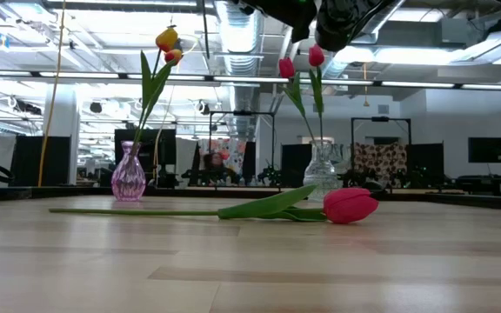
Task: Sort flowers into vase by color
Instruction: Put the yellow tulip into the purple vase
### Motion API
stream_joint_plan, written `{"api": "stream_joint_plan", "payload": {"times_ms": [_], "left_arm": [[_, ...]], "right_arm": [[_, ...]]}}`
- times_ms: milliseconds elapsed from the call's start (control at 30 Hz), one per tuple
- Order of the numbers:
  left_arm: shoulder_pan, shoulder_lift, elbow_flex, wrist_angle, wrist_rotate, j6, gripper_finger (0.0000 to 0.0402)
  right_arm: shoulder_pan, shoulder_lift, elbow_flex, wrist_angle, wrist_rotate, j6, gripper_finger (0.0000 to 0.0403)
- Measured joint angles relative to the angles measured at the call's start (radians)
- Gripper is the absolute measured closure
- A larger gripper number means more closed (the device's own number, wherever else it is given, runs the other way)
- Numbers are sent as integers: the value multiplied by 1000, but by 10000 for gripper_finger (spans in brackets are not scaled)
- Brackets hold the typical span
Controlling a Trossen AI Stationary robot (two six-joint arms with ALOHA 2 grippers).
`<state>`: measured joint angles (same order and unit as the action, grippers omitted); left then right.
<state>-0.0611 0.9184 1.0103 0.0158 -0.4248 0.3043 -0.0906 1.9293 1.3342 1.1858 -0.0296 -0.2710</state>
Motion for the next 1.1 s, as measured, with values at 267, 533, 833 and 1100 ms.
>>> {"api": "stream_joint_plan", "payload": {"times_ms": [267, 533, 833, 1100], "left_arm": [[0, 35, -1, 20, 80, 8, 204], [6, 50, -1, 55, 50, 51, 251], [6, 43, -1, 51, 44, 61, 316], [6, 43, -1, 56, 43, 85, 358]], "right_arm": [[7, 0, 0, 0, -3, 0, 366], [6, 0, 0, -3, -2, 0, 365], [6, 0, 0, -3, -2, 0, 365], [6, 0, 0, -2, -2, 2, 351]]}}
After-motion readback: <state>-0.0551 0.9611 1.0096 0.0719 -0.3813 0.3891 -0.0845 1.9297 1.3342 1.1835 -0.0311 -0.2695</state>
